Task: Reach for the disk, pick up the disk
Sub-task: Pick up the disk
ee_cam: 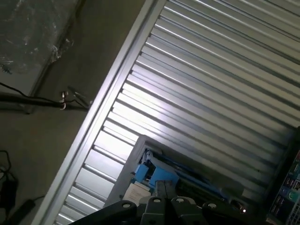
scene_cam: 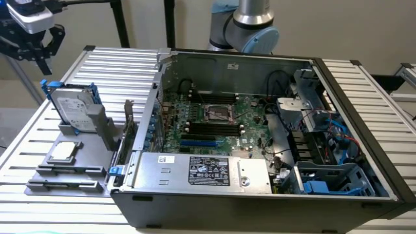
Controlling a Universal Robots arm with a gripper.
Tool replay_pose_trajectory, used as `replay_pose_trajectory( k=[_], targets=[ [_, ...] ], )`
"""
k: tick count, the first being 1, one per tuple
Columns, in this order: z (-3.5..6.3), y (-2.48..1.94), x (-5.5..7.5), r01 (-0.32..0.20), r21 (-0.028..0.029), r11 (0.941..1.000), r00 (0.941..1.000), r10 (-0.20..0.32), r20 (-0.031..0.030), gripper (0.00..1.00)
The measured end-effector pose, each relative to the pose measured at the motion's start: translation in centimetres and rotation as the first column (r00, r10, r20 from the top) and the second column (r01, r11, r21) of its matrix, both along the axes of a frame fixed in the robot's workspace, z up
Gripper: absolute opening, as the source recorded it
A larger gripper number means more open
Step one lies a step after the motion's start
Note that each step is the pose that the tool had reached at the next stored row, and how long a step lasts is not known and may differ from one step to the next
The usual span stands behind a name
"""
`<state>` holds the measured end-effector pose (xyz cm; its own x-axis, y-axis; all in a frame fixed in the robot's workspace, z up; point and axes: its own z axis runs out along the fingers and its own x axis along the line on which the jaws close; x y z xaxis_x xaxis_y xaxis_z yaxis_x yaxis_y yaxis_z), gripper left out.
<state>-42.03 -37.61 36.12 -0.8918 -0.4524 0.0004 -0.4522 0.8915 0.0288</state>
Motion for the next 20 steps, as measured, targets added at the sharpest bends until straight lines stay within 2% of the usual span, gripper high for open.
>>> replay_pose_trajectory(
  k=[5,10,12,15,20],
  targets=[
    [0.0,0.0,0.0,-0.092,0.0,0.9958,0.9958,0.092,0.0,0.11],
    [-0.06,0.0,0.01,-0.181,0.0,0.9834,0.9834,0.181,0.0002,0.11],
    [-0.11,0.0,0.01,-0.216,-0.0001,0.9764,0.9764,0.216,-0.0001,0.11],
    [-0.22,0.0,0.0,-0.27,0.0,0.9629,0.9629,0.27,0.0001,0.11],
    [-0.34,0.0,0.0,-0.356,-0.0003,0.9344,0.9344,0.356,0.0009,0.11]
  ],
)
